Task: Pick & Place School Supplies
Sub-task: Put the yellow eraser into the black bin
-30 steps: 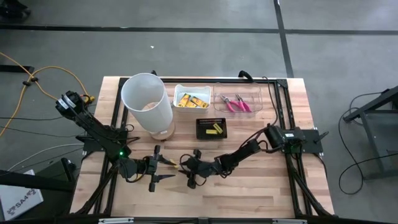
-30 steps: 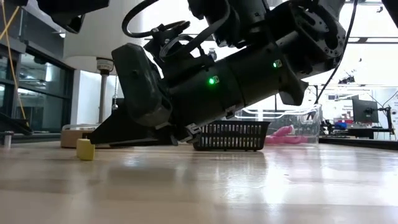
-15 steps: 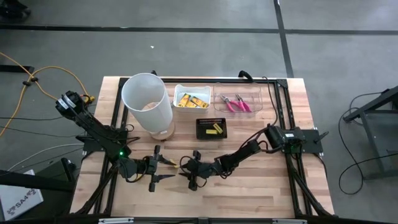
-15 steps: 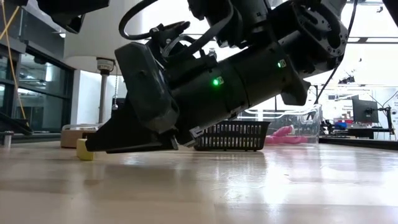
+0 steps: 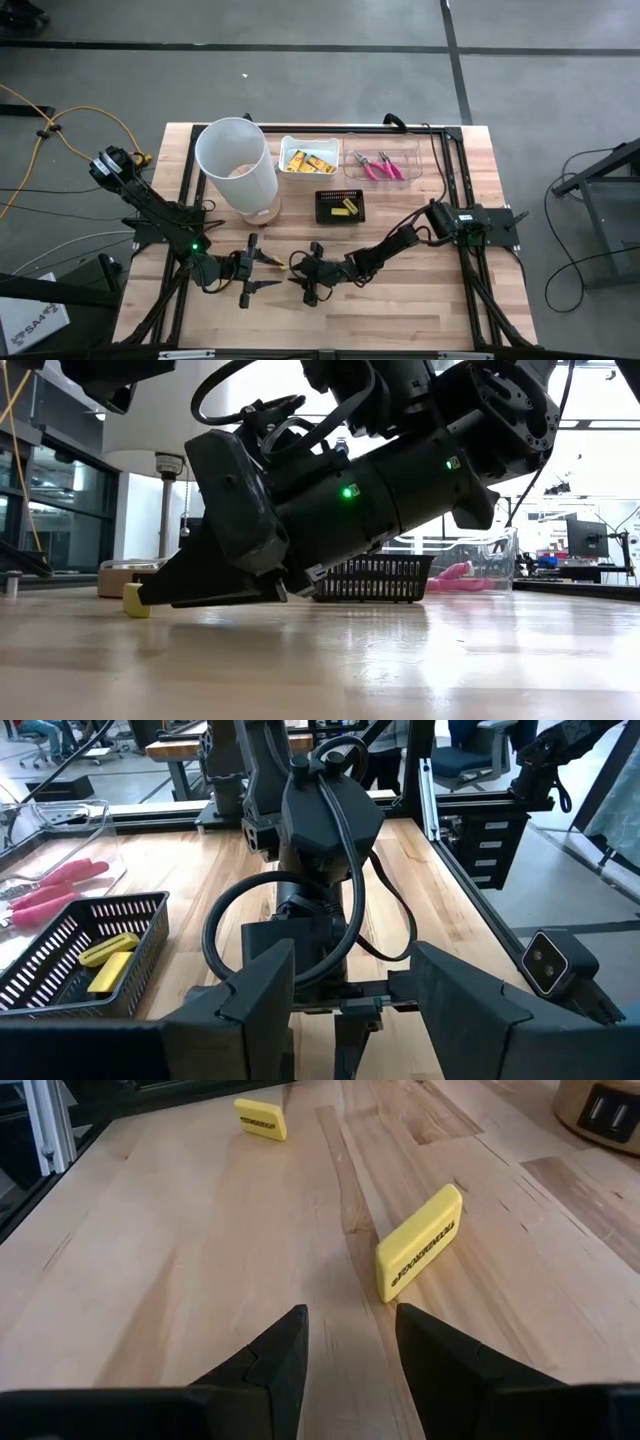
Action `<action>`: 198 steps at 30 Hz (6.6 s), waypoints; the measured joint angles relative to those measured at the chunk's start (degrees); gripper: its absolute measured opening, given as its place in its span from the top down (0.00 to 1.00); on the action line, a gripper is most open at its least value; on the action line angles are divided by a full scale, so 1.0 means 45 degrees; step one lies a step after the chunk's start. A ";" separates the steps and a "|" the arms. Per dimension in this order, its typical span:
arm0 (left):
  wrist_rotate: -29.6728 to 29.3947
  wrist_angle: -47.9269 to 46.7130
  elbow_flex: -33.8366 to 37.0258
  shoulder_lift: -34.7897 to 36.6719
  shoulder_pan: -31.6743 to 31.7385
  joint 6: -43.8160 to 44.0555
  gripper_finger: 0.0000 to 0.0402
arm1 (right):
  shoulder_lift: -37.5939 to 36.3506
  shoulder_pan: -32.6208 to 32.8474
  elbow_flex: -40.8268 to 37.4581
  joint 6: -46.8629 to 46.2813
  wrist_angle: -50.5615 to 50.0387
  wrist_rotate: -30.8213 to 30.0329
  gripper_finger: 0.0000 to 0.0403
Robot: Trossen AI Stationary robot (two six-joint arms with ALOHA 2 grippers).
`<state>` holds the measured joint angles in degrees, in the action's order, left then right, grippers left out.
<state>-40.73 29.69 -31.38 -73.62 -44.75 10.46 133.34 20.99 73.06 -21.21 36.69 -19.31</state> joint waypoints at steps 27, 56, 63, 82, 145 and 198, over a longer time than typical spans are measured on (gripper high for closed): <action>0.1799 -0.1068 -0.0370 0.0000 0.0197 0.1412 0.52 | -0.0005 0.0005 0.0000 -0.0012 -0.0039 0.0016 0.64; 0.1718 -1.1379 -0.4279 -0.3555 0.0486 0.1654 0.52 | -0.1019 0.0565 0.0013 -0.1347 -0.3987 0.1302 0.64; 0.2220 -1.1411 -0.4279 -0.3555 0.1454 0.0720 0.52 | -0.1382 0.0941 -0.0022 -0.1402 -0.4604 0.1253 0.64; 0.3258 -1.1562 -0.4279 -0.4302 0.2463 -0.2072 0.52 | -0.1404 0.1171 -0.0005 -0.1380 -0.5008 0.1000 0.64; 0.3055 -0.9161 -0.4420 -0.4833 0.1787 -0.0743 0.89 | -0.1345 0.1200 -0.0029 0.0476 -0.3472 -0.2021 0.64; 0.3233 -0.7865 -0.4420 -0.4833 0.1800 -0.0750 0.81 | -0.1399 0.1341 0.0000 0.0777 -0.2249 -0.1584 0.93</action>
<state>-26.18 -5.70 -51.27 -95.37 -36.65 7.08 127.04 27.03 73.06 -17.72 26.57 -26.44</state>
